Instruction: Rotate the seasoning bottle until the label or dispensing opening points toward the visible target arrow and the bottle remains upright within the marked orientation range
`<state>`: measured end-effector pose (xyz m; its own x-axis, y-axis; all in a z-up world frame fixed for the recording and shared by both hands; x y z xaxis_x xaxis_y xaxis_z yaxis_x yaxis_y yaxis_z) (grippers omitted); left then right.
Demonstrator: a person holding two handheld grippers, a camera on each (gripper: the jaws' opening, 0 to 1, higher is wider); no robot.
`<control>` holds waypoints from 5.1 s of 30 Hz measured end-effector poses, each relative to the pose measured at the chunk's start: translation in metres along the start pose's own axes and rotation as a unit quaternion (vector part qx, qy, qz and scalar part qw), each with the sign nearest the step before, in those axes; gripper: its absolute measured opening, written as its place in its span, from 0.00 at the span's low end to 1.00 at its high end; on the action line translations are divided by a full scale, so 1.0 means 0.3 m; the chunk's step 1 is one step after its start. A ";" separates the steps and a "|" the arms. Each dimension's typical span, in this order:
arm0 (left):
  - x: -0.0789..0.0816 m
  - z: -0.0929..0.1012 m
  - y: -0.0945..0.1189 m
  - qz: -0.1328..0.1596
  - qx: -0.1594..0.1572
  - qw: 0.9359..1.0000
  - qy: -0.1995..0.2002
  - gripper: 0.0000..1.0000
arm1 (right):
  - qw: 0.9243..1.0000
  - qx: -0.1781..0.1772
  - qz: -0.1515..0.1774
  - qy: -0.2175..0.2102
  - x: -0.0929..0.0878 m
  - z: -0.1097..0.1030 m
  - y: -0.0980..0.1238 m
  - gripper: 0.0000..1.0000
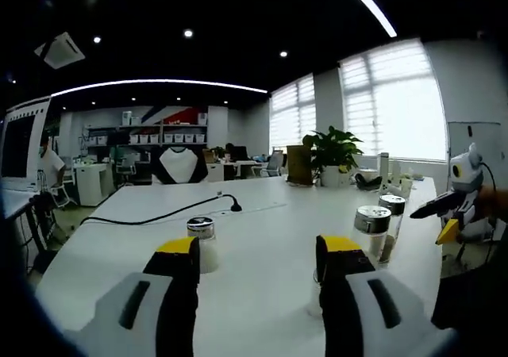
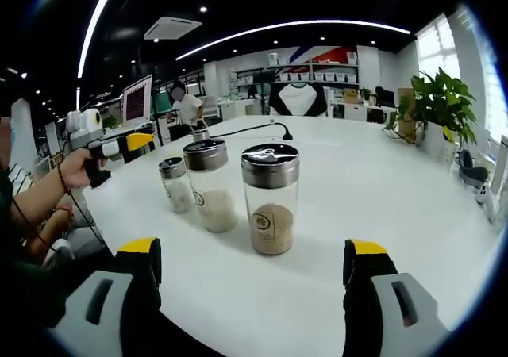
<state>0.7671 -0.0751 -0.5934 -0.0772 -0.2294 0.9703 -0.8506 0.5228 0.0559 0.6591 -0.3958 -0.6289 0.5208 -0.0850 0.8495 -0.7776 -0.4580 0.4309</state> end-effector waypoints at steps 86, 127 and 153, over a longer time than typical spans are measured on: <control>-0.265 -0.162 -0.334 -0.086 -0.013 0.996 -0.014 0.35 | 1.000 -0.025 -0.008 -0.007 -0.016 0.044 0.028 0.96; -0.107 0.038 -0.002 -0.020 -0.024 0.999 -0.010 0.35 | 1.000 -0.018 -0.010 0.003 -0.011 0.019 0.027 0.96; -0.238 0.127 0.049 -0.058 -0.019 0.998 0.018 0.35 | 1.000 -0.018 -0.012 0.002 -0.019 0.015 0.029 0.96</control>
<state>0.7403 -0.0824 -0.6709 0.0390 -0.2611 0.9645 -0.8325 0.5254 0.1759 0.6511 -0.4033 -0.6314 0.5381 -0.0708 0.8399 -0.7769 -0.4282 0.4616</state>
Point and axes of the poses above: the point that each gripper's makers call its tool centre point, and the gripper's own axes: y roughly backward along the fingers, z roughly to its right, x roughly out of its top, the point moved 6 cm from there along y, roughly backward along the fingers, and after that the axes turned 15 degrees about -y, right-handed, at the moved point
